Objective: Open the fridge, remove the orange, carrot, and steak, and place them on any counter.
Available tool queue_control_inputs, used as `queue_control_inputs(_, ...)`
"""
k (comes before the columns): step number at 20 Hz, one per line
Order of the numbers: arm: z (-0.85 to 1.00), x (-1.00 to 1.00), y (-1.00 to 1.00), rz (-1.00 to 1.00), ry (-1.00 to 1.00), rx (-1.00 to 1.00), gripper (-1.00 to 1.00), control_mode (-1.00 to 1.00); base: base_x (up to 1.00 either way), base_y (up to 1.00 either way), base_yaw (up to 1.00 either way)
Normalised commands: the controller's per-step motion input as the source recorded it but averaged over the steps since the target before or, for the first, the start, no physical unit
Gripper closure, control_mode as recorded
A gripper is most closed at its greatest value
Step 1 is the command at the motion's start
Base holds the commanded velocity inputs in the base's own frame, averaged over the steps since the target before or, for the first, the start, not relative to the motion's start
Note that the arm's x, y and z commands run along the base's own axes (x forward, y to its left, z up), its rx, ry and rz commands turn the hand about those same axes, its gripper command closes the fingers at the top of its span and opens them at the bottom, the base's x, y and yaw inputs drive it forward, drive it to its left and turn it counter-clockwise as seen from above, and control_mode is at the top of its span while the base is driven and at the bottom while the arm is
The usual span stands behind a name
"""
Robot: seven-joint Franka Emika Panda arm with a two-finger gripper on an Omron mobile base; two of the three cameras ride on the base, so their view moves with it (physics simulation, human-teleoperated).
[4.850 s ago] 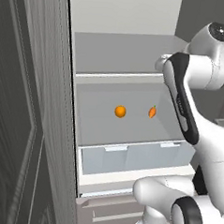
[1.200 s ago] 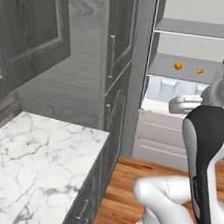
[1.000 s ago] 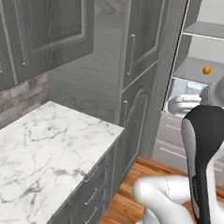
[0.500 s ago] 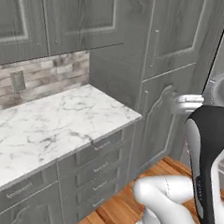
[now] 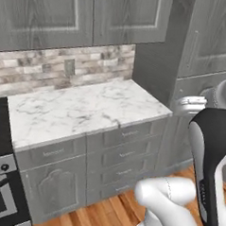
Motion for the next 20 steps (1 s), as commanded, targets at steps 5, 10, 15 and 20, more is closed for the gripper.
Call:
queue_control_inputs(5,0.00,0.00,0.00,0.00,0.00,0.00,1.00,1.00,0.00,0.40,0.42)
queue_control_inputs(10,0.00,0.00,0.00,0.00,0.00,0.00,1.00,1.00,0.00,0.31,0.45)
queue_control_inputs(15,0.00,0.00,0.00,0.00,0.00,0.00,1.00,1.00,0.41,0.09,0.19)
queue_control_inputs(20,0.00,0.00,0.00,0.00,0.00,0.00,1.00,1.00,0.73,0.00,0.01)
